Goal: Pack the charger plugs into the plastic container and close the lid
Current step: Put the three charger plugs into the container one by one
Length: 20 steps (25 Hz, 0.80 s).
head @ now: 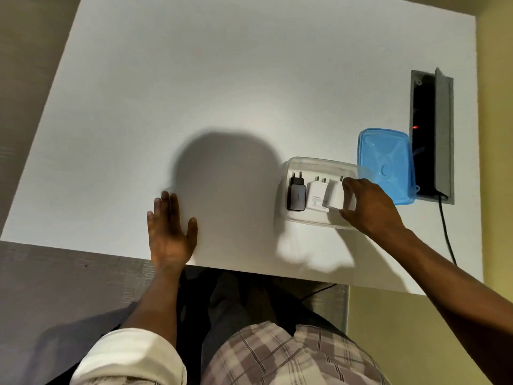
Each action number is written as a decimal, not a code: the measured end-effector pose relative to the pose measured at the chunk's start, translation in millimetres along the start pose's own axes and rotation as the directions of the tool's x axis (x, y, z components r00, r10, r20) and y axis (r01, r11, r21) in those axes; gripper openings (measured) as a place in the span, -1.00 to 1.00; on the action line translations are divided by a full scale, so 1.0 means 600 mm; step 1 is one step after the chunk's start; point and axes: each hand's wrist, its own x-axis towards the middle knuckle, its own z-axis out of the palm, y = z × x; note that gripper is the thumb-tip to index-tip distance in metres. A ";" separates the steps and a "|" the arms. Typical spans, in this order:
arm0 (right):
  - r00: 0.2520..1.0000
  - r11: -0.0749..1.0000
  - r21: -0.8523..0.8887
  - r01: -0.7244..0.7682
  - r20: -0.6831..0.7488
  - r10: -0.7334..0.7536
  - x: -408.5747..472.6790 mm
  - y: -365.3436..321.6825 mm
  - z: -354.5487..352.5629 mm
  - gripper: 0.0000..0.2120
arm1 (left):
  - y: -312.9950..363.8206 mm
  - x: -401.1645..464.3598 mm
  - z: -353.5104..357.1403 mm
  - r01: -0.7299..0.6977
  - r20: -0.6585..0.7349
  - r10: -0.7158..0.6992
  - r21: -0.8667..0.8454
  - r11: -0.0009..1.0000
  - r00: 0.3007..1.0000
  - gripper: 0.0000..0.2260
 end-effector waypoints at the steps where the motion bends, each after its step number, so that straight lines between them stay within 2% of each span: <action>1: 1.000 1.000 -0.013 0.002 -0.010 -0.002 0.001 0.002 0.004 -0.55 | 0.000 0.000 -0.002 -0.005 -0.003 0.005 -0.004 1.000 1.000 -0.33; 5: 1.000 0.998 -0.060 -0.018 -0.016 0.017 0.007 0.012 0.015 -0.72 | 0.005 0.001 -0.002 -0.014 0.013 0.013 0.078 0.997 1.000 -0.35; 10: 0.996 0.929 -0.369 0.018 0.083 0.013 0.017 0.024 0.028 -0.45 | 0.003 0.001 0.003 -0.013 0.013 0.012 0.121 0.993 1.000 -0.35; 20: 0.993 0.885 -0.464 0.033 0.117 0.024 0.027 0.025 0.052 -0.42 | 0.000 0.004 0.007 -0.013 0.008 0.012 0.113 0.994 1.000 -0.35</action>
